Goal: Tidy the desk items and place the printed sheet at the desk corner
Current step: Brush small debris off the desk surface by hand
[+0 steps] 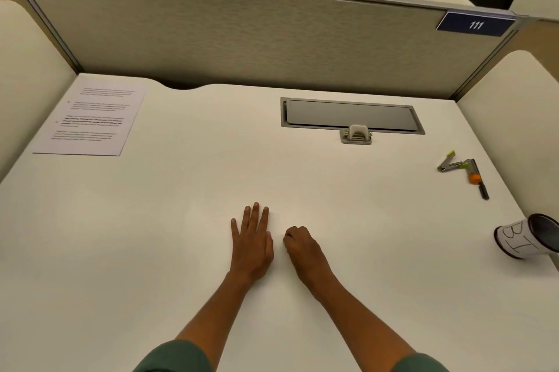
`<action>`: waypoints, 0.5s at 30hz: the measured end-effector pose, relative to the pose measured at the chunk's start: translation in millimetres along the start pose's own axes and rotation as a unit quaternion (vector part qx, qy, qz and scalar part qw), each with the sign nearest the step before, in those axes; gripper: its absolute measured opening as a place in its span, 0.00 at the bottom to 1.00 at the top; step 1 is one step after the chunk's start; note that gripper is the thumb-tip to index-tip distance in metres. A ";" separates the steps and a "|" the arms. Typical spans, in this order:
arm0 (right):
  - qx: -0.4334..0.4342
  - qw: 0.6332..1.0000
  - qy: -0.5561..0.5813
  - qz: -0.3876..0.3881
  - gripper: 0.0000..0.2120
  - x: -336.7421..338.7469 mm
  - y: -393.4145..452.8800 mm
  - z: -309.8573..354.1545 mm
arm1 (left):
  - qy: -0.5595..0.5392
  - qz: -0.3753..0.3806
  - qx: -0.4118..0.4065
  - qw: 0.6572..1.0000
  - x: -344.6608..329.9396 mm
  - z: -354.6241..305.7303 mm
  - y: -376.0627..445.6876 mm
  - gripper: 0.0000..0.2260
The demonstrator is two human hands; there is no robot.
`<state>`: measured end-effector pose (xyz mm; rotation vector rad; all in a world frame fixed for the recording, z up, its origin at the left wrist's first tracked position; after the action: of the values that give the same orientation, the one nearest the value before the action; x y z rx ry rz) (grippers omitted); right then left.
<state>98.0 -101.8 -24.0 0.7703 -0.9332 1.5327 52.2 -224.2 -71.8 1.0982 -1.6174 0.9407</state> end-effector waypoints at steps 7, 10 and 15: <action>0.002 0.998 -0.057 -0.020 0.12 -11.3 10.0 -6.0 | 0.017 0.009 -0.031 0.999 8.2 7.9 -4.3 0.27; -0.064 0.994 0.060 -0.060 0.09 -5.9 12.8 -13.5 | 0.025 0.000 -0.040 0.999 15.1 14.5 -4.9 0.27; -0.197 0.938 0.236 -0.161 0.07 12.6 5.7 -28.6 | 0.042 -0.011 -0.052 0.998 29.2 18.5 -1.5 0.27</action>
<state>90.8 -71.0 -27.5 0.2282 -0.6778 1.1183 43.8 -248.6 -48.6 0.9911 -1.5634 0.8678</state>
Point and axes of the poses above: each hand's wrist, its own y-axis towards the middle knuckle, its own x-axis out of the back of the hand, z = x × y, the point moved 5 cm from there along y, towards the middle knuckle, and after that the axes turned 9 degrees about y, right-handed, at the moved point
